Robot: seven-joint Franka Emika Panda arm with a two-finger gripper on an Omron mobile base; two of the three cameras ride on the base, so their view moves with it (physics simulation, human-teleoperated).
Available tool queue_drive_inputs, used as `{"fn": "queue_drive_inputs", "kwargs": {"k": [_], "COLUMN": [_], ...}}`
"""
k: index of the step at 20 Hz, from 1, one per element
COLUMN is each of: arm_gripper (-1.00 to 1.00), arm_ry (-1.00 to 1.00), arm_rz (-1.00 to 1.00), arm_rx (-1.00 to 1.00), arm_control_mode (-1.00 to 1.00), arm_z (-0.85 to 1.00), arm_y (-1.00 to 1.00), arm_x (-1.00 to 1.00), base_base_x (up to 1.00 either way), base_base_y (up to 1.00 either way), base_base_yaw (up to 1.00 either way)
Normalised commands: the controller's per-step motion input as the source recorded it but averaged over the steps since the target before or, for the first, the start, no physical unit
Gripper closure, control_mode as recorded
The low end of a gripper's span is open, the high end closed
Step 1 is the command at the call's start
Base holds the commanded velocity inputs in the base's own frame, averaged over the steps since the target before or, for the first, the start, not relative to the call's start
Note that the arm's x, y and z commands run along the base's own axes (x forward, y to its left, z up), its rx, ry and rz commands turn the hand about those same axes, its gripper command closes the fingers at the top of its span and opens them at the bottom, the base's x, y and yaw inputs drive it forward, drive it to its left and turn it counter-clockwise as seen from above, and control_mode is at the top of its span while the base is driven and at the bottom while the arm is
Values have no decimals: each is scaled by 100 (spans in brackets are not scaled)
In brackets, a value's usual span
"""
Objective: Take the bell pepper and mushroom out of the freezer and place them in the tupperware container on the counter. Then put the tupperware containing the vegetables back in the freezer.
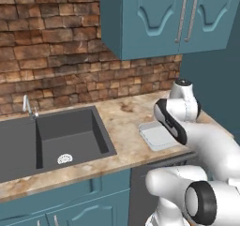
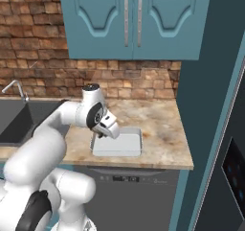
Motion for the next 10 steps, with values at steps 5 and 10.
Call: {"fn": "queue_drive_inputs", "kwargs": {"k": [5, 10], "arm_gripper": [100, 100], "arm_ry": [0, 0], "arm_rz": [1, 1], "arm_rx": [0, 0], "arm_control_mode": [-100, -100], "arm_z": [-65, -58], "arm_y": [-3, -14], "arm_x": [76, 56], "base_base_x": [0, 0], "base_base_y": [0, 0], "base_base_yaw": [0, 0]}}
